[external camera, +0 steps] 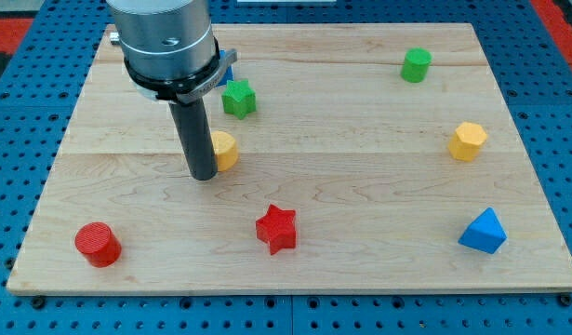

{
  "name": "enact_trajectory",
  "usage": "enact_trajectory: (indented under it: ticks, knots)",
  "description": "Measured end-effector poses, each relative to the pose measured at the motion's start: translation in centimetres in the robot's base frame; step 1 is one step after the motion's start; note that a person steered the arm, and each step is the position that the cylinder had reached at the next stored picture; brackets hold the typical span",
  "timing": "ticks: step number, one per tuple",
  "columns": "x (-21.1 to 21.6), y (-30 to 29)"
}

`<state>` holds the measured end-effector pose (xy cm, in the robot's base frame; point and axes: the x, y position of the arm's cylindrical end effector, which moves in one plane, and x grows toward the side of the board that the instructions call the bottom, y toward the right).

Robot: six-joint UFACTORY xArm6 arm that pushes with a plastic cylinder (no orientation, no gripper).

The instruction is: Move away from the yellow heart

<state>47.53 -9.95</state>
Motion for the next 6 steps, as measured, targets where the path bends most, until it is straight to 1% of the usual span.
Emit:
enact_trajectory:
  ticks: [1,2,3,5,6]
  knots:
    - [0.0,0.0]
    - [2.1,-3.5]
    - [2.8,-8.8]
    - [3.0,-17.4]
    - [7.1,-18.8]
